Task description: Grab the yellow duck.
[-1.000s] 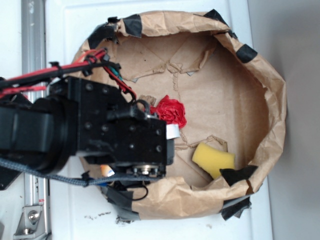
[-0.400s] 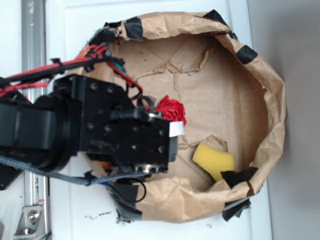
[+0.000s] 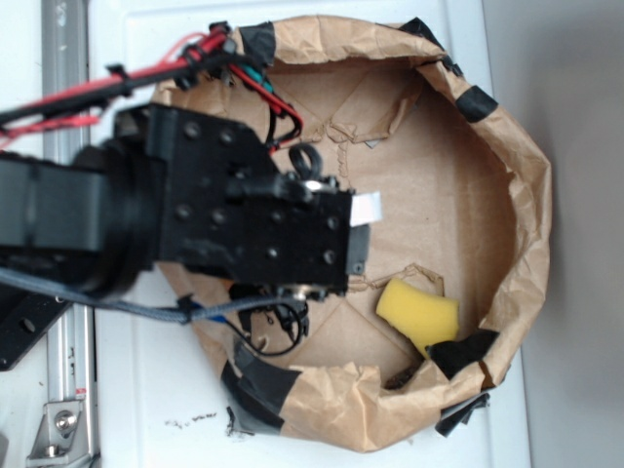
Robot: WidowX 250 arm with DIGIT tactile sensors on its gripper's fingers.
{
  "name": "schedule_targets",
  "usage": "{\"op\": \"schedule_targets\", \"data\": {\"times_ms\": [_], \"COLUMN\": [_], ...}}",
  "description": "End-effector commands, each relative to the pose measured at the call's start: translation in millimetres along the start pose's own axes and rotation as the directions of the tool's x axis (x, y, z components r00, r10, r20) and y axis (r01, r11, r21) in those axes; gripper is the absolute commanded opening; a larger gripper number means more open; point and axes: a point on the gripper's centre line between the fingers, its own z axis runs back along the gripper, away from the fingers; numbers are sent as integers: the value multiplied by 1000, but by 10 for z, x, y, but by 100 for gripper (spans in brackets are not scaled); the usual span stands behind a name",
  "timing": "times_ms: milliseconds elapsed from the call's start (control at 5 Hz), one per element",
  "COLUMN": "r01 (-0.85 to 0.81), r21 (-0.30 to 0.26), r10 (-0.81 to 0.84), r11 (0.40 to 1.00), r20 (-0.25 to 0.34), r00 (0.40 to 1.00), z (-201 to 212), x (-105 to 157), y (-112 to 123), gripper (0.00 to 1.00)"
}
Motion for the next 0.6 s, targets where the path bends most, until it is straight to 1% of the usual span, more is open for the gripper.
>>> {"op": "schedule_targets", "data": {"times_ms": [0,200,400], "r01": [-40,-42,-6], "r21": [-24,-21,-60], "r10": [42,43,7], "r11": [999,999,998], "r20": [71,51,23], "r00": [997,998,1000], "z": [114,70,47], "x": [43,49,25], "y": [137,134,103], "gripper": [0,0,49]}}
